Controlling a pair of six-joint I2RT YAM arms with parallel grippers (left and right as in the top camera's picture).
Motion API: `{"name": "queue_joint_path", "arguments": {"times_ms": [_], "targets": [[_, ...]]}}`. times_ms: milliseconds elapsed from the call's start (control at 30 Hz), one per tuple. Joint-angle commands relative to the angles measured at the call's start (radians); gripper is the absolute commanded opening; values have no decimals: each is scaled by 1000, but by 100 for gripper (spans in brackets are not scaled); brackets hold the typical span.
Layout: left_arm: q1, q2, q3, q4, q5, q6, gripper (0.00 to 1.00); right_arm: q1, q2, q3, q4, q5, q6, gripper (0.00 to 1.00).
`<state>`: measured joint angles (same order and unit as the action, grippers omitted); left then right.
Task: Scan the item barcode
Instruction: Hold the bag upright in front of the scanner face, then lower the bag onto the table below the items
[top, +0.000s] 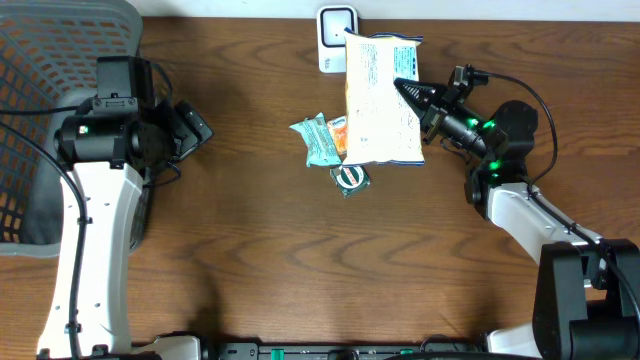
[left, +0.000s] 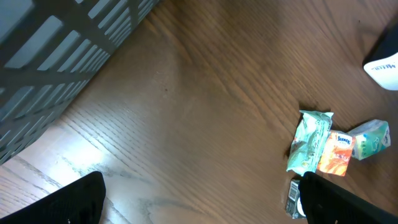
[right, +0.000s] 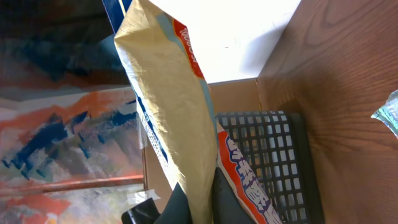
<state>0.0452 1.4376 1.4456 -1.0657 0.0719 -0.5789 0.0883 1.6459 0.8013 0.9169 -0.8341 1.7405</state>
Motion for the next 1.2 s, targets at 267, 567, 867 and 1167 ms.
{"name": "queue_joint_path", "arguments": {"times_ms": [267,567,867,1167], "targets": [[5,1,-1,0,-13,-1,98,5,-4,22,6,-14,-29,1],[5,1,-1,0,-13,-1,98,5,-4,22,6,-14,-30,1],[5,1,-1,0,-13,-1,98,5,-4,22,-110,-9,-121,1],[5,1,-1,0,-13,-1,98,4,-4,22,-490,137,-543,1]]}}
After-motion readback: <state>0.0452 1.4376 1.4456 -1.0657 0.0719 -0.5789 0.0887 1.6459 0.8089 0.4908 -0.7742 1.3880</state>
